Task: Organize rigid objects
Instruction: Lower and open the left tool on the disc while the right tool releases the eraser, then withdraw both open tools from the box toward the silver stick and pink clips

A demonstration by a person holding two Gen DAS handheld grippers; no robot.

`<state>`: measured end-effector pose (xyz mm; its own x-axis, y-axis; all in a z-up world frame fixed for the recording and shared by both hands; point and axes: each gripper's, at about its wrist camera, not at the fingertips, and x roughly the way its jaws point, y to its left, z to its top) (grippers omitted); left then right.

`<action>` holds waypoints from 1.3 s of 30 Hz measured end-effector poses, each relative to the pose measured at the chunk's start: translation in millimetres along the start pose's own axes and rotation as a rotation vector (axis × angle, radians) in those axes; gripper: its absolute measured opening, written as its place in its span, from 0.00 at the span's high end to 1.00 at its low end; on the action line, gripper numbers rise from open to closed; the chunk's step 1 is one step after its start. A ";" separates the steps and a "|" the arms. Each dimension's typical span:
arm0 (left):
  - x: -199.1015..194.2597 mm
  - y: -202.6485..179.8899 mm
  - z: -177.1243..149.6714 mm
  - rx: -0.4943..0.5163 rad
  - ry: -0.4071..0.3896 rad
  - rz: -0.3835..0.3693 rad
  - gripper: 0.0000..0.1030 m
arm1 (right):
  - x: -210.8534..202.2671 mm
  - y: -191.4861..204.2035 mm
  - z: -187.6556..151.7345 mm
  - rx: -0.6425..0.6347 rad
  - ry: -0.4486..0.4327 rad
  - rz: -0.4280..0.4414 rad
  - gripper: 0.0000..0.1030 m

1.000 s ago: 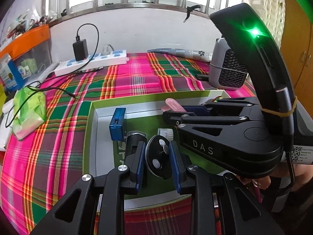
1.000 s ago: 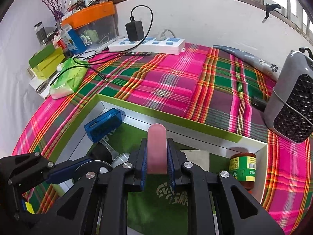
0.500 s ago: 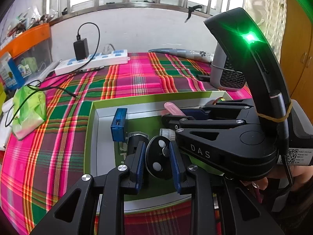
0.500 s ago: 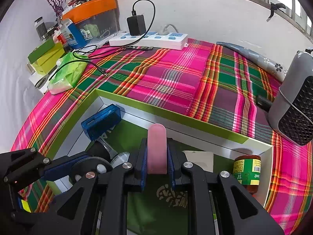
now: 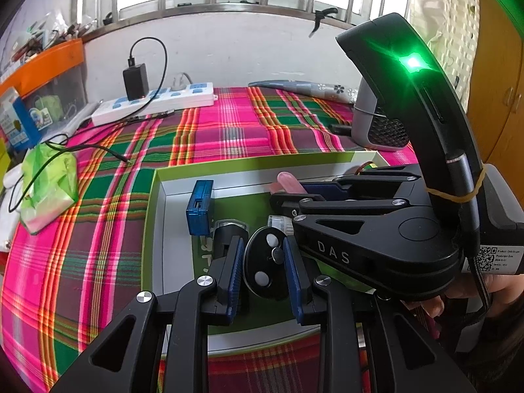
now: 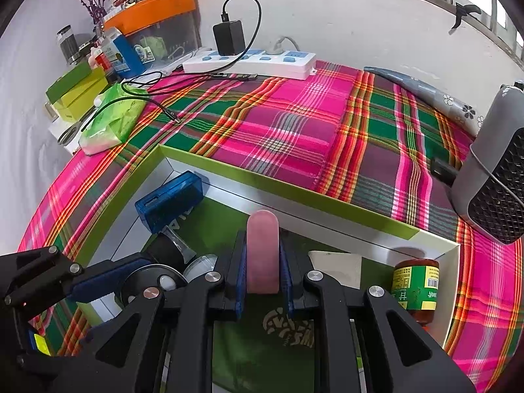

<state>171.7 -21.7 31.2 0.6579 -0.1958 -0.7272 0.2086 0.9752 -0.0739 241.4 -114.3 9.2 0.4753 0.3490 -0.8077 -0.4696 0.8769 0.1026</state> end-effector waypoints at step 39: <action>-41.2 -7.9 -14.0 0.025 -0.042 0.022 0.70 | -45.6 7.7 -14.4 0.052 -0.092 0.001 0.69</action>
<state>132.8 -19.9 52.3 0.6920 -0.1791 -0.6993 0.2117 0.9765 -0.0406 205.3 -128.2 38.5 0.5427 0.3763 -0.7509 -0.4319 0.8918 0.1348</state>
